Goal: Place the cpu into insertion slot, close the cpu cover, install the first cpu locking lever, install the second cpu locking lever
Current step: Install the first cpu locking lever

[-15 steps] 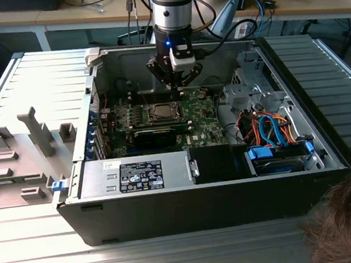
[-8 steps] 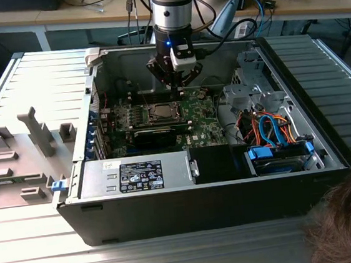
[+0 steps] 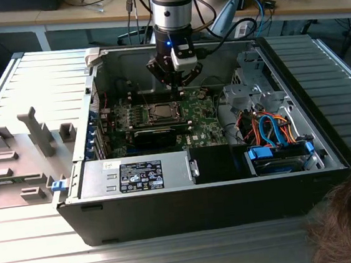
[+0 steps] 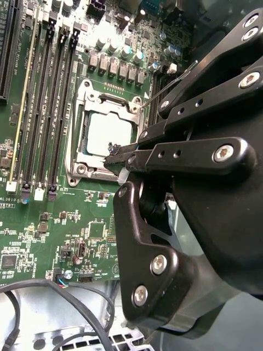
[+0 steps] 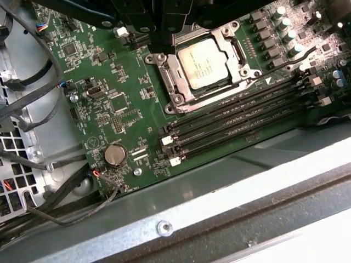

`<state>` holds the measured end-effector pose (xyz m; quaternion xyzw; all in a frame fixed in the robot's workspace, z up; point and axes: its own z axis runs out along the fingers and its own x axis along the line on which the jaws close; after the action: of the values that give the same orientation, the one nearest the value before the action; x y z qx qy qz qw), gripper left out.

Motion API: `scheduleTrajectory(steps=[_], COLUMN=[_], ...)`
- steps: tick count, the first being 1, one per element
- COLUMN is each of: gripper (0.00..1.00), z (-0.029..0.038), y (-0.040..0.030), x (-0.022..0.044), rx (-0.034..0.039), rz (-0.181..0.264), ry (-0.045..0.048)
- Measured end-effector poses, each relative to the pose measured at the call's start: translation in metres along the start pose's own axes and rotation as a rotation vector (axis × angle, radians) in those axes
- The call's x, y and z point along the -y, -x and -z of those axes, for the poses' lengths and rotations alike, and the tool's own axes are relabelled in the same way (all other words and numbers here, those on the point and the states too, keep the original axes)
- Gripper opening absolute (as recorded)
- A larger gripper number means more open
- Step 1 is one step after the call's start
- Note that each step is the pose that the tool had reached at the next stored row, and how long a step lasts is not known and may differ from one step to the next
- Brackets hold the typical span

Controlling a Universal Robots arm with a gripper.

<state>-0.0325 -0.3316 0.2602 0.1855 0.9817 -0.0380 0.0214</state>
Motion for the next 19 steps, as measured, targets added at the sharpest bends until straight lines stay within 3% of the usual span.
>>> scheduleTrajectory(steps=[19], gripper=[0.11], z=[0.0000], y=[0.0000], x=[0.0000], rx=[0.0031], rz=[0.047], ry=[0.0027])
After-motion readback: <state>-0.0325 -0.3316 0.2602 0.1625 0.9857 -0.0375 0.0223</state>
